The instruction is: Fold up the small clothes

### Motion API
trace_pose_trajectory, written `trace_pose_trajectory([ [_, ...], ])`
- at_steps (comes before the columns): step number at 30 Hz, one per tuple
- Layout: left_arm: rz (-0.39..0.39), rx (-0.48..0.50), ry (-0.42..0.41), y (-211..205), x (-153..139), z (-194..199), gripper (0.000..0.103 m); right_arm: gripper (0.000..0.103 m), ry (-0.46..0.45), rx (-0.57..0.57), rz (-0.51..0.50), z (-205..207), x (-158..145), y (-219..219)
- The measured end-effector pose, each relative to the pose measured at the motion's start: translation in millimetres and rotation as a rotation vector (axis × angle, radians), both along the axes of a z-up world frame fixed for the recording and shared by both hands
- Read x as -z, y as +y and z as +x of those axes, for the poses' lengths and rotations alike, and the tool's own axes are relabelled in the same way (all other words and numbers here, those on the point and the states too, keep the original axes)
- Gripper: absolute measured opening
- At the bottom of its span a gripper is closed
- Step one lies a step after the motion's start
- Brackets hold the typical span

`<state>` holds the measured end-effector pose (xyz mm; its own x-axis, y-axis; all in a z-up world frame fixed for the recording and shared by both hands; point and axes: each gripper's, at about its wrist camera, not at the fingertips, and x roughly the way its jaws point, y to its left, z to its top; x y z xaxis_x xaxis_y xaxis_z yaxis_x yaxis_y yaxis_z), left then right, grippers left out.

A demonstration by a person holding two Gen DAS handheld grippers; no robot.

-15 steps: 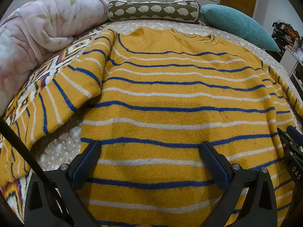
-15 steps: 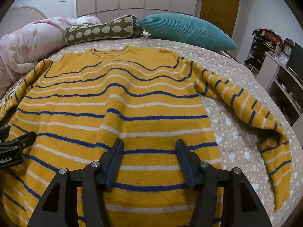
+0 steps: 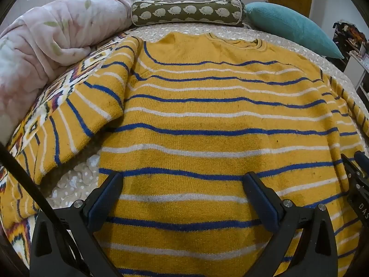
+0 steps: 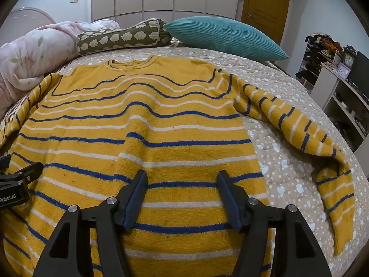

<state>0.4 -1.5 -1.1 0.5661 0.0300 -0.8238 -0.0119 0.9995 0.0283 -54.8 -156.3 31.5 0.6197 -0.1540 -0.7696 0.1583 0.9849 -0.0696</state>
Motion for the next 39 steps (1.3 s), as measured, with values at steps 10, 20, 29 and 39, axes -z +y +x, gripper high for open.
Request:
trace_pose_trajectory([
  [10,0.014,-0.002,-0.001,-1.1,-0.1,-0.6,0.103,0.069,0.0,0.011,0.006,0.6,0.1,0.4],
  [20,0.014,-0.003,-0.001,-1.5,-0.6,-0.6,0.103,0.07,0.0,0.012,0.005,1.2,0.1,1.7],
  [29,0.013,-0.004,-0.002,-1.4,-0.8,-0.7,0.103,0.071,0.0,0.012,0.006,0.1,0.1,-1.1],
  [39,0.018,-0.004,-0.004,-1.8,-1.2,-1.0,0.103,0.072,0.0,0.014,0.004,0.2,0.3,0.1],
])
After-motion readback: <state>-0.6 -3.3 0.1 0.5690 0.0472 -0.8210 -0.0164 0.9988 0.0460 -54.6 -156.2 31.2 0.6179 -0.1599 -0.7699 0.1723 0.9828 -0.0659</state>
